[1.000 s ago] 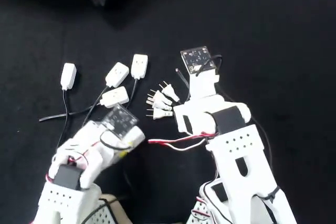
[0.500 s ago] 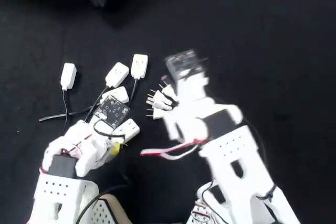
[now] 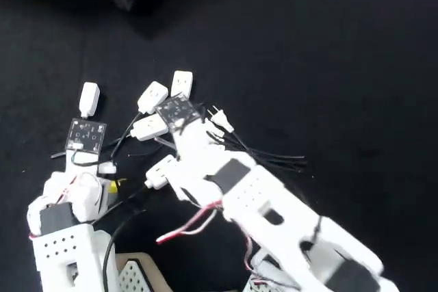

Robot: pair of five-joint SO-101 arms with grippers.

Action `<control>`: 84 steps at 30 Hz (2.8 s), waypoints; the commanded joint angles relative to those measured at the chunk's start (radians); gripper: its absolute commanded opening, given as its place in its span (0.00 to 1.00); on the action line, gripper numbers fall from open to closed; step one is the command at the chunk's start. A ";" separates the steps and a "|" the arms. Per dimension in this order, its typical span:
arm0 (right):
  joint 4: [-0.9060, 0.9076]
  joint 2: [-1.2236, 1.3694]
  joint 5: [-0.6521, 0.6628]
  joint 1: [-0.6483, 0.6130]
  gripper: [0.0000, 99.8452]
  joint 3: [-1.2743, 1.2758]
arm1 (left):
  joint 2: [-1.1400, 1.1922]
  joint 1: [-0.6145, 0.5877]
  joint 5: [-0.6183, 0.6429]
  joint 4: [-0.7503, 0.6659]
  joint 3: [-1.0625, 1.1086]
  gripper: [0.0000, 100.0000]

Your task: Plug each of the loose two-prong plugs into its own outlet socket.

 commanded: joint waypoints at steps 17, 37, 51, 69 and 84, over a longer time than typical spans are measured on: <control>0.098 0.263 -0.008 0.034 0.01 -0.323 | 0.000 -0.056 -0.061 -0.055 0.059 0.28; -0.143 0.289 0.014 0.095 0.01 -0.173 | 0.000 -0.054 -0.061 -0.055 0.061 0.28; -0.103 0.280 -0.029 0.052 0.01 -0.171 | 0.000 -0.041 -0.061 -0.055 0.062 0.28; -0.170 0.165 -0.031 -0.009 0.01 -0.050 | 0.000 -0.039 -0.061 -0.069 0.073 0.28; -0.227 0.193 -0.021 -0.009 0.01 -0.033 | 0.000 -0.039 -0.061 -0.069 0.074 0.28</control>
